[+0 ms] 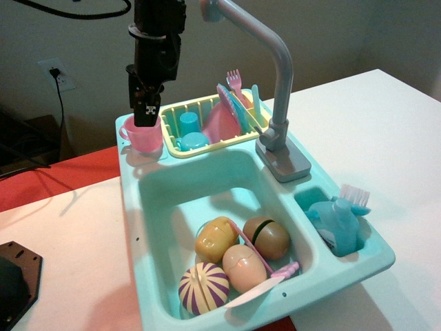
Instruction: Put cup from counter to sink
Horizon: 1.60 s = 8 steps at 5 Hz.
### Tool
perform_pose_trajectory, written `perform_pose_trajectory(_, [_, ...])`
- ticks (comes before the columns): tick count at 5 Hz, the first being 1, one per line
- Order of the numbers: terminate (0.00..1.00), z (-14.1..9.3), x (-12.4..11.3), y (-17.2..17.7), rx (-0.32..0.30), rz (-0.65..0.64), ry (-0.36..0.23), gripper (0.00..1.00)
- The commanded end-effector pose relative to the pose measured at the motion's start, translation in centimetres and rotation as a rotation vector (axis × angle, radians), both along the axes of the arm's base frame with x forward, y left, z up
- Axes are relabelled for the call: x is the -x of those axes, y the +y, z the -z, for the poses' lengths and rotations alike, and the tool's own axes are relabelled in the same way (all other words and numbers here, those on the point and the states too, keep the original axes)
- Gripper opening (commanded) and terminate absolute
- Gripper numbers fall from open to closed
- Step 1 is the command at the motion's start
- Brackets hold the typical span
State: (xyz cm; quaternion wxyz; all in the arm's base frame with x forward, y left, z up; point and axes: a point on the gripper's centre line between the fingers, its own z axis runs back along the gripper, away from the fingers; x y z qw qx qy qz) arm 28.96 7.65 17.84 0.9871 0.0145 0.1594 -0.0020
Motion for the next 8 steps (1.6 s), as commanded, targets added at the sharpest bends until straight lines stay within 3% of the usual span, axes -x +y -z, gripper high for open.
perform_pose_trajectory(1, [0.00,0.0,0.0,0.0,0.000,0.000,0.000,1.00])
perform_pose_trajectory(2, [0.00,0.6,-0.3,-0.7,0.018,-0.021,-0.013,1.00])
perform_pose_trajectory(4, [0.00,2.8,-0.5,-1.1,0.026,-0.032,0.016,1.00])
perform_pose_trajectory(5, [0.00,4.0,0.1,-0.5,0.006,-0.046,0.030,1.00])
perform_pose_trajectory(6, [0.00,4.3,0.7,0.2,-0.021,-0.044,-0.003,0.00])
perform_pose_trajectory(8, [0.00,4.3,1.0,0.6,-0.021,-0.045,-0.014,0.00])
